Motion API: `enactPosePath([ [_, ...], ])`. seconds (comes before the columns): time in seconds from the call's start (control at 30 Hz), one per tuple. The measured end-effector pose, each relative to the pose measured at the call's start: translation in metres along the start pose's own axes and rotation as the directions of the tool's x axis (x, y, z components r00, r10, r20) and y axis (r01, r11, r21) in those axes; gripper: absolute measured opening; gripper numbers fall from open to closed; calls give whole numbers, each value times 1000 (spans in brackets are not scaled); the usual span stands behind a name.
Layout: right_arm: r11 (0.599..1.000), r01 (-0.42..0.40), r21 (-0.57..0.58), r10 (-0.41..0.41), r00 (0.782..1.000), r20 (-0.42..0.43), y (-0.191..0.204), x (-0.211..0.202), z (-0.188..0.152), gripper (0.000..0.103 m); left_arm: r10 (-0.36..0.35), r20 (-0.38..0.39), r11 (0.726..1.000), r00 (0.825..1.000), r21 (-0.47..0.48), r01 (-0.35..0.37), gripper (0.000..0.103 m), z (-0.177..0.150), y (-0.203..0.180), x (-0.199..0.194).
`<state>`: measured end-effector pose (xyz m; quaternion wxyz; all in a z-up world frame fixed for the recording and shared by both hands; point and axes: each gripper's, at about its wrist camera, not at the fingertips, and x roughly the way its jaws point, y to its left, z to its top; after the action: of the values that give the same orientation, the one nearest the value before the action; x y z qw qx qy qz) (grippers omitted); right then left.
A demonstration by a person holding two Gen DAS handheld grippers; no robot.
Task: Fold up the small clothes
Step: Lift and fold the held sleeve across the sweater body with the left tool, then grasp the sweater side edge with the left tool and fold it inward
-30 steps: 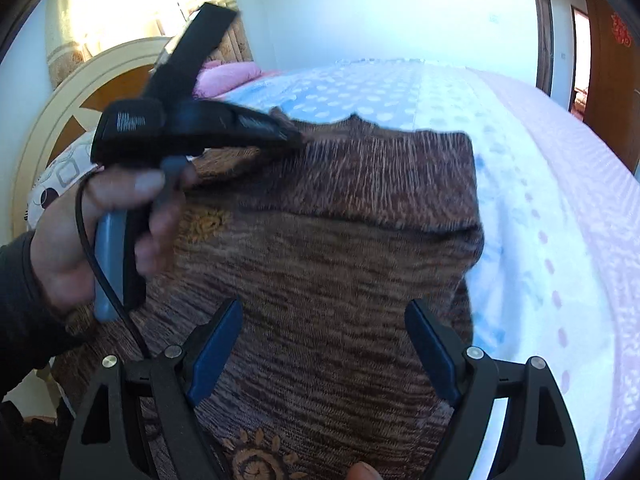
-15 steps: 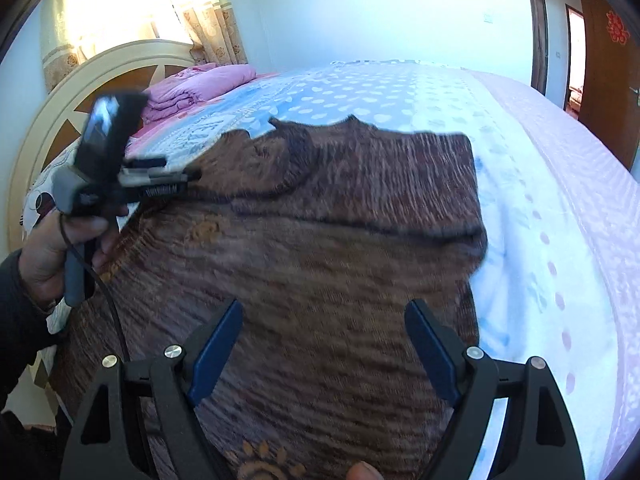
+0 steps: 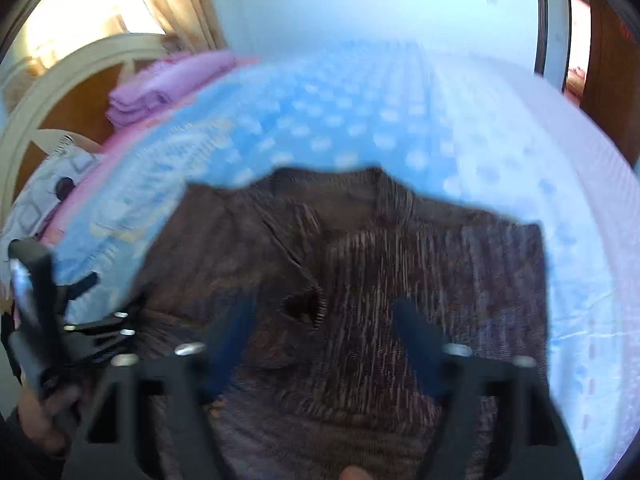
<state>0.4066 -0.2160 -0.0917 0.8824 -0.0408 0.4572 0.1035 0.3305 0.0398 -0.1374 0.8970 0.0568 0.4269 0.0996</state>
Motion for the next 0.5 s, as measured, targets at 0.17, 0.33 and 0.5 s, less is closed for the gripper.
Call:
enactPosePath([
  [0.17, 998, -55, 27, 53, 998, 45, -24, -29, -34, 6, -39, -2, 998, 999, -48, 39, 96, -1, 9, 2],
  [0.33, 999, 35, -5, -35, 999, 23, -37, -32, -52, 5, -40, 1, 998, 999, -47, 40, 96, -5, 11, -1],
  [0.5, 992, -92, 87, 88, 995, 44, -46, -40, -50, 41, -49, 15, 993, 999, -104, 50, 95, -11, 24, -6],
])
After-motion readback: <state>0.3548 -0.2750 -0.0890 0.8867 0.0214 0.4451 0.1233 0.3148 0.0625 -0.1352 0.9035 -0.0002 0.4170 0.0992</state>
